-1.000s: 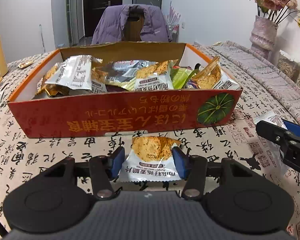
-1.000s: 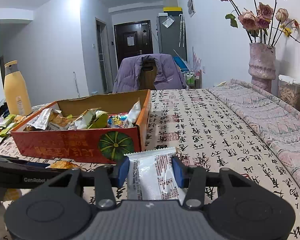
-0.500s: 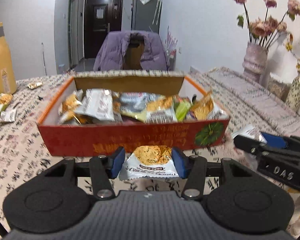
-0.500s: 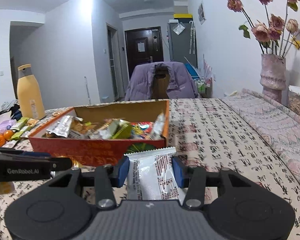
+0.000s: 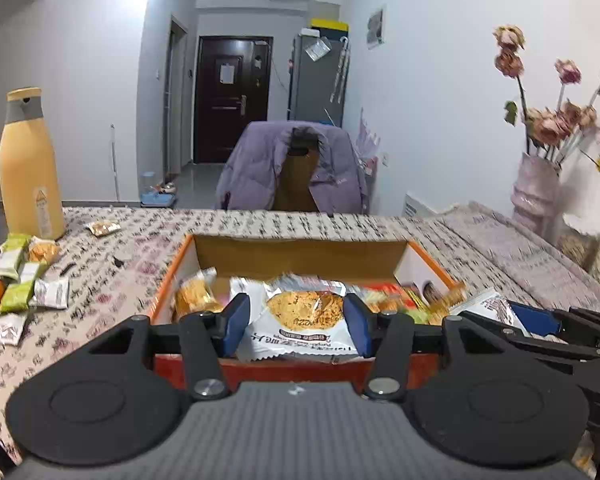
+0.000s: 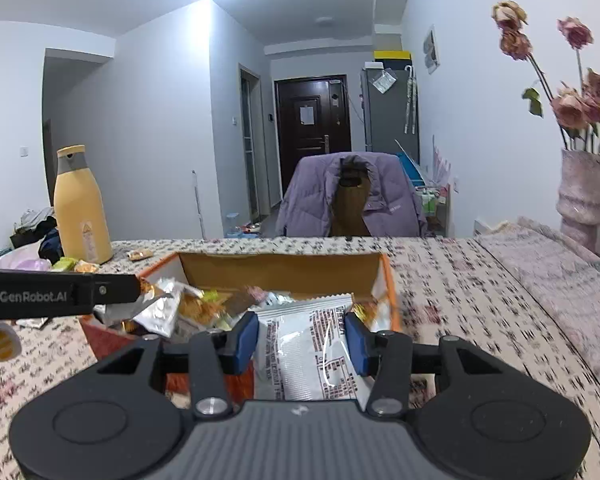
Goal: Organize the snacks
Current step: 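Carry both packets over the open orange box, then open both grippers to drop the packets into the box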
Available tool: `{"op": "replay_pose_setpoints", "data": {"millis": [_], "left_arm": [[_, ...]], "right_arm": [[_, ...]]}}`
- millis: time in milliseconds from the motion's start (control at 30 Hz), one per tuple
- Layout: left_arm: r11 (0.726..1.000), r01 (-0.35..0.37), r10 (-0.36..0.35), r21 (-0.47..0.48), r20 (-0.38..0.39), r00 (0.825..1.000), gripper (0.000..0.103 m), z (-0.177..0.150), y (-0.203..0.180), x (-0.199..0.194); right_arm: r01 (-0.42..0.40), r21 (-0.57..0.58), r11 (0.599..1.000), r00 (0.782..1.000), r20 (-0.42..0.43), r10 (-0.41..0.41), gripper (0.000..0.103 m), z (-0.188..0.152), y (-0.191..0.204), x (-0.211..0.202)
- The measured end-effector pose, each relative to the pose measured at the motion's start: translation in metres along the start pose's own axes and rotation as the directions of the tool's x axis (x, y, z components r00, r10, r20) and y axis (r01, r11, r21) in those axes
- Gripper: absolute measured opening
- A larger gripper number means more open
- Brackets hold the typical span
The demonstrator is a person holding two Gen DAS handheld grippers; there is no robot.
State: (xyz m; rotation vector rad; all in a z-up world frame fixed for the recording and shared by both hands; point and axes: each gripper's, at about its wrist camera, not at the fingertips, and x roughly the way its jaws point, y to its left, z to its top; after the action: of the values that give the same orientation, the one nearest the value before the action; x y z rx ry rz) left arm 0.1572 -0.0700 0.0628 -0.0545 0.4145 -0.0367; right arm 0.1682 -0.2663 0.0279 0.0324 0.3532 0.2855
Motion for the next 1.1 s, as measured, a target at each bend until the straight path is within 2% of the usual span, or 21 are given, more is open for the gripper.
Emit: {"op": "replay_pose_setpoints", "data": {"millis": [467, 700, 800, 900, 933, 967, 1033, 1067, 1100], "left_arm": [[0.997, -0.05, 0.052, -0.058, 0.033, 0.998, 0.053, 0.036, 0.026, 0.057], [0.994, -0.07, 0.074, -0.088, 0.039, 0.997, 0.053, 0.025, 0.038, 0.082], [0.994, -0.078, 0.079, -0.074, 0.019, 0.997, 0.053, 0.019, 0.04, 0.091], [0.994, -0.065, 0.066, -0.082, 0.006, 0.998, 0.054, 0.015, 0.045, 0.096], [0.994, -0.06, 0.061, -0.089, 0.003, 0.998, 0.059, 0.013, 0.047, 0.096], [0.994, -0.055, 0.055, -0.096, -0.001, 0.999, 0.072, 0.012, 0.05, 0.097], [0.992, -0.053, 0.054, -0.116, 0.007, 0.999, 0.094, 0.011, 0.054, 0.096], [0.991, -0.055, 0.058, -0.123, 0.02, 0.998, 0.101, 0.011, 0.055, 0.094], [0.991, -0.049, 0.054, -0.127, 0.036, 0.998, 0.103, 0.011, 0.057, 0.091]], "right_arm": [[0.02, 0.008, 1.0, 1.0, 0.018, -0.021, 0.046, 0.041, 0.012, 0.064], [0.042, -0.001, 0.999, 0.999, 0.018, -0.042, 0.046, 0.029, 0.011, 0.087], [0.034, 0.002, 0.999, 0.999, 0.003, -0.034, 0.046, 0.024, 0.009, 0.092], [0.033, 0.016, 0.999, 0.999, -0.009, -0.032, 0.05, 0.02, 0.006, 0.095], [0.036, 0.021, 0.999, 0.999, -0.013, -0.035, 0.051, 0.019, 0.004, 0.094], [0.037, 0.027, 0.999, 0.999, -0.013, -0.037, 0.053, 0.018, 0.002, 0.094], [0.041, 0.041, 0.998, 0.999, -0.007, -0.04, 0.075, 0.017, -0.001, 0.092], [0.043, 0.049, 0.998, 0.999, 0.0, -0.043, 0.084, 0.016, -0.002, 0.09], [0.043, 0.057, 0.997, 0.999, 0.009, -0.044, 0.097, 0.016, -0.002, 0.089]]}}
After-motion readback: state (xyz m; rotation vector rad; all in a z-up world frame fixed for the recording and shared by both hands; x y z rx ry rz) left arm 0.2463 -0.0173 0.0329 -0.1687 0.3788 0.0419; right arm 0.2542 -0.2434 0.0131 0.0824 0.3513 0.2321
